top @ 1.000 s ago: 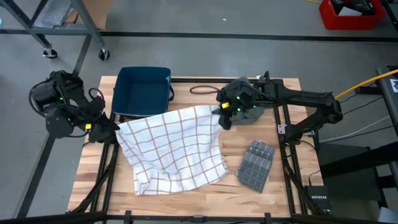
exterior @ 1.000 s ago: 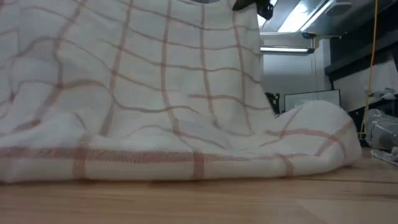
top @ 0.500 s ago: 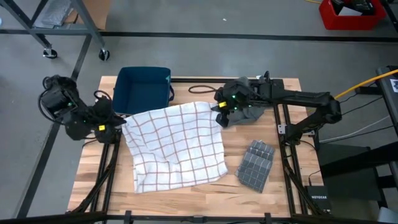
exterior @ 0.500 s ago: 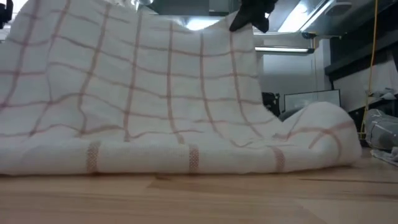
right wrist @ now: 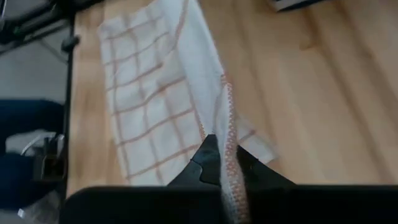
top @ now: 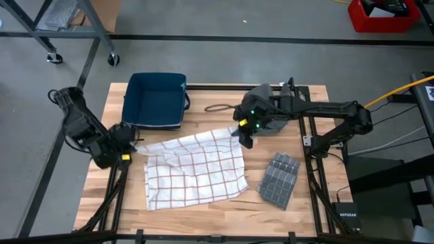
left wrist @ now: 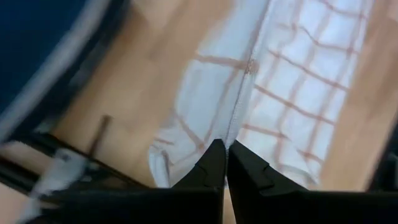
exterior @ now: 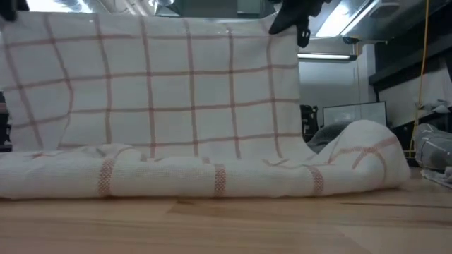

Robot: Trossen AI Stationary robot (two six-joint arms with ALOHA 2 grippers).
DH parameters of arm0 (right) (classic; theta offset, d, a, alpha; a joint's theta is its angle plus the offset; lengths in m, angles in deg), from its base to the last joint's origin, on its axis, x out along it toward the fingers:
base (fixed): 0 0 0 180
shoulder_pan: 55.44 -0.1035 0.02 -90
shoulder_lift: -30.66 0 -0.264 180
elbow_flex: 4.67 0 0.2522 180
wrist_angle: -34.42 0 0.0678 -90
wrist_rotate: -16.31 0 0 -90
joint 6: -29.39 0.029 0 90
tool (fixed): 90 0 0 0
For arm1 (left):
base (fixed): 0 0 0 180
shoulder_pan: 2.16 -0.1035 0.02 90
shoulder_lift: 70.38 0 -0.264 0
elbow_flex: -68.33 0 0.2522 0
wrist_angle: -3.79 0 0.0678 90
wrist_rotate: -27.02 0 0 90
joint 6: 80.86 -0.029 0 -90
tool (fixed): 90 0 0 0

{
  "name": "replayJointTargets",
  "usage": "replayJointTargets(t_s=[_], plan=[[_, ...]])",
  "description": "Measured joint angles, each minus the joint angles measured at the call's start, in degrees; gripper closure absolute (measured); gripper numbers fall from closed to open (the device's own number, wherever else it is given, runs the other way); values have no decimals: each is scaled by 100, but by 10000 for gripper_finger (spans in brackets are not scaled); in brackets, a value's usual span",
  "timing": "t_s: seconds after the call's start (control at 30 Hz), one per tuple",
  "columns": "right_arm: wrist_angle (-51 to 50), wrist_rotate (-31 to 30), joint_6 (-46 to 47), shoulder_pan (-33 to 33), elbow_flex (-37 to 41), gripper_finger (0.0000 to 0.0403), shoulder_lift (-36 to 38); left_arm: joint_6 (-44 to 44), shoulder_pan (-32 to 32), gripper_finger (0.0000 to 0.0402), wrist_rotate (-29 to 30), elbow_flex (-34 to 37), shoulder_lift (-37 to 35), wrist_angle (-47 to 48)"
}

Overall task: Fold towel
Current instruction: Fold the white towel

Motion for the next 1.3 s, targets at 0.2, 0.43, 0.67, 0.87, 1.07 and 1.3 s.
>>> replayJointTargets(t_s=[0.2, 0.43, 0.67, 0.87, 1.07, 1.3], plan=[[-226, -186, 213, -710, 0, 403, 0, -354, 288, 401, -296, 79, 252, -1055], [-251, -590, 564, -1416, 0, 403, -194, -338, 646, 401, -353, 79, 693, -1575], [-343, -706, 586, -1849, 0, 403, -787, -86, 942, 401, -350, 79, 1431, -1628], [-471, -668, 584, -2077, 0, 403, -1310, -154, 1040, 401, -339, 79, 2121, -1852], [-481, -532, 584, -2245, 0, 403, -1677, -163, 1040, 401, -340, 79, 2801, -2190], [-480, -414, 584, -2467, 2, 403, -1814, -168, 1037, 402, -355, 79, 3410, -2690]])
